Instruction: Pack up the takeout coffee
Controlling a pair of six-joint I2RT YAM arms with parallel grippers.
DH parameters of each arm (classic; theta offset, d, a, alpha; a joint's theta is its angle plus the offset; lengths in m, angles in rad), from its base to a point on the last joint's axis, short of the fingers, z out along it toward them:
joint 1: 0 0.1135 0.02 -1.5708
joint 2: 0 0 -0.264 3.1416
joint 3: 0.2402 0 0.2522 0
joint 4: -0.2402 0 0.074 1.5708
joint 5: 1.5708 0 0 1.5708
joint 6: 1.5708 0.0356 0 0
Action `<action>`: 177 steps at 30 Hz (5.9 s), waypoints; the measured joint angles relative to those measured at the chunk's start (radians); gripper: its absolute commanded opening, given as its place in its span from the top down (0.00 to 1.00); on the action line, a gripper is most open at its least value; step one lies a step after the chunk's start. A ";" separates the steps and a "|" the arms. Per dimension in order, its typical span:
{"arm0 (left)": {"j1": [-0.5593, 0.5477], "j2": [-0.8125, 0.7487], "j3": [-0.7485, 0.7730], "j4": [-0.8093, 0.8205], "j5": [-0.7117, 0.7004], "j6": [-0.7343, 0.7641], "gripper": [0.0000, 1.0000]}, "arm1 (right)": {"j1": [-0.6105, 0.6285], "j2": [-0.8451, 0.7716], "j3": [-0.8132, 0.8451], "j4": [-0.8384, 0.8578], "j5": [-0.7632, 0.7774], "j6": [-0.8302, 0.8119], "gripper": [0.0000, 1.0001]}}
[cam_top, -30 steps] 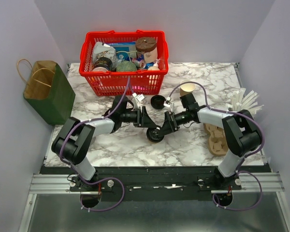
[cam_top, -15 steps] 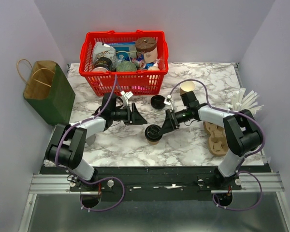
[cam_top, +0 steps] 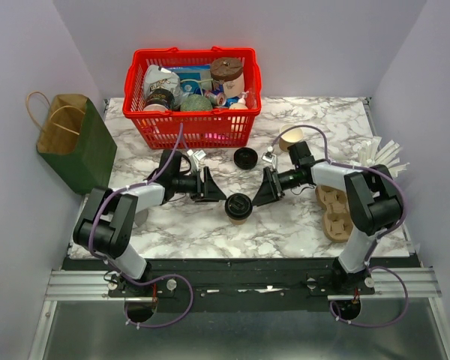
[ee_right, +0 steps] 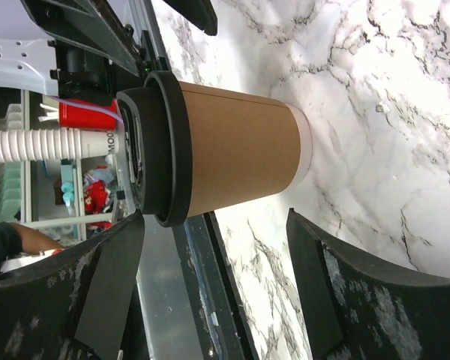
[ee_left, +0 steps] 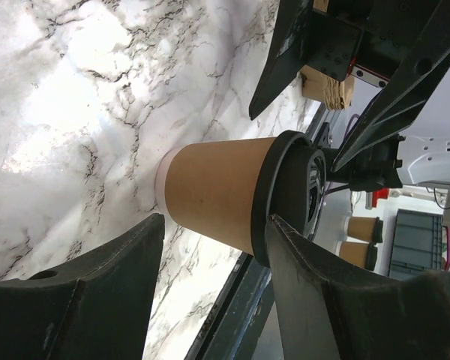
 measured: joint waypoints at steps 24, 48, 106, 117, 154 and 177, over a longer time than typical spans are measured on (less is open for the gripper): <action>-0.016 0.047 0.019 0.006 0.031 0.008 0.35 | 0.000 0.050 0.006 -0.011 0.017 0.030 0.21; -0.107 0.083 0.224 -0.246 -0.153 0.232 0.39 | -0.007 0.090 0.040 -0.138 0.037 0.087 0.32; -0.116 -0.096 0.021 -0.042 0.018 0.238 0.01 | 0.006 0.051 0.194 -0.129 0.065 -0.064 0.05; -0.187 -0.066 0.016 -0.069 -0.082 0.299 0.02 | 0.043 0.081 0.197 -0.117 0.067 -0.063 0.06; -0.215 0.123 0.168 -0.172 -0.114 0.196 0.04 | 0.028 0.158 0.169 0.034 0.029 0.087 0.15; -0.191 0.014 0.294 -0.266 -0.105 0.455 0.01 | 0.024 0.103 0.349 -0.235 0.104 -0.165 0.02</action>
